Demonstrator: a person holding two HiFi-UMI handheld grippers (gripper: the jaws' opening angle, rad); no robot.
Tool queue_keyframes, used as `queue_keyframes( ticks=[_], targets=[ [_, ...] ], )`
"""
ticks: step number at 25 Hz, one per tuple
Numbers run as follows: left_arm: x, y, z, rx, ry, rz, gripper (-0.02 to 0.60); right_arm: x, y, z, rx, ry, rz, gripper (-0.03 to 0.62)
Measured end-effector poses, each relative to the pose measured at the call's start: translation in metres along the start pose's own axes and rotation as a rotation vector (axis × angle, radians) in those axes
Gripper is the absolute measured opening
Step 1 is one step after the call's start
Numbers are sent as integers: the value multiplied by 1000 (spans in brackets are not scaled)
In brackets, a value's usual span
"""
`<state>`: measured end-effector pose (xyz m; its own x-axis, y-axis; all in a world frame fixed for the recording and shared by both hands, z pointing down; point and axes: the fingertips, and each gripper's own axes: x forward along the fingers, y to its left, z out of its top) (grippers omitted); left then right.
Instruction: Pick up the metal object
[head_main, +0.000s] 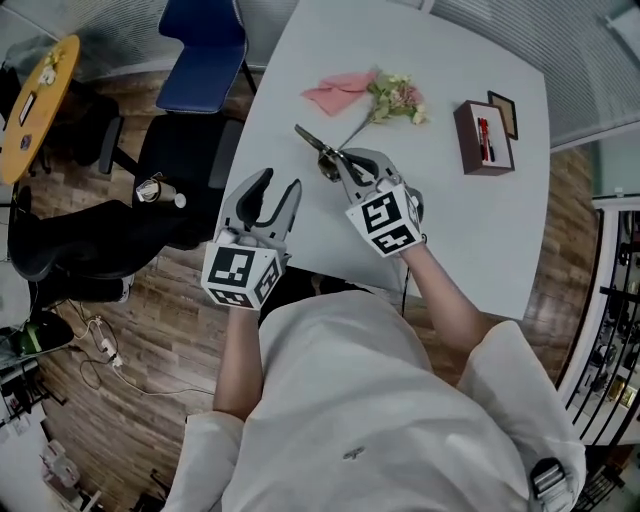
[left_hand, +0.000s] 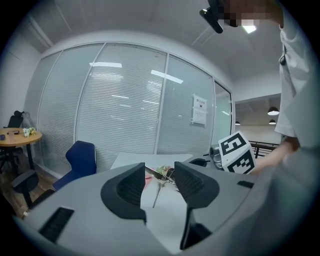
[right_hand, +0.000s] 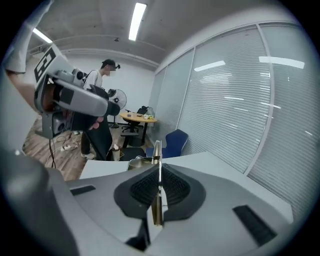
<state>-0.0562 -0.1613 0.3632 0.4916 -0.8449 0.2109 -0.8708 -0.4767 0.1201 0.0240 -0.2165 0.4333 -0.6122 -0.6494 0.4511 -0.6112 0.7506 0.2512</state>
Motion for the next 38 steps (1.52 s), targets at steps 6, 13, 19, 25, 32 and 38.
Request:
queue_keyframes(
  ticks=[6, 13, 19, 25, 32, 38],
  targets=[
    [8, -5, 8, -3, -22, -4, 193, -16, -14, 25, 107, -71, -27, 8],
    [12, -7, 21, 0, -47, -8, 177, -29, -30, 42, 230, -133, -27, 8],
    [15, -9, 29, -1, -59, -14, 161, -40, -35, 59, 325, -225, -1, 8],
    [14, -12, 30, -17, -66, -20, 128, -48, -34, 63, 399, -256, 17, 8],
    [10, -17, 26, -27, -60, -30, 103, -53, -32, 63, 463, -273, 29, 8],
    [6, -16, 23, -31, -59, -24, 82, -56, -27, 62, 509, -292, 40, 8]
  ],
)
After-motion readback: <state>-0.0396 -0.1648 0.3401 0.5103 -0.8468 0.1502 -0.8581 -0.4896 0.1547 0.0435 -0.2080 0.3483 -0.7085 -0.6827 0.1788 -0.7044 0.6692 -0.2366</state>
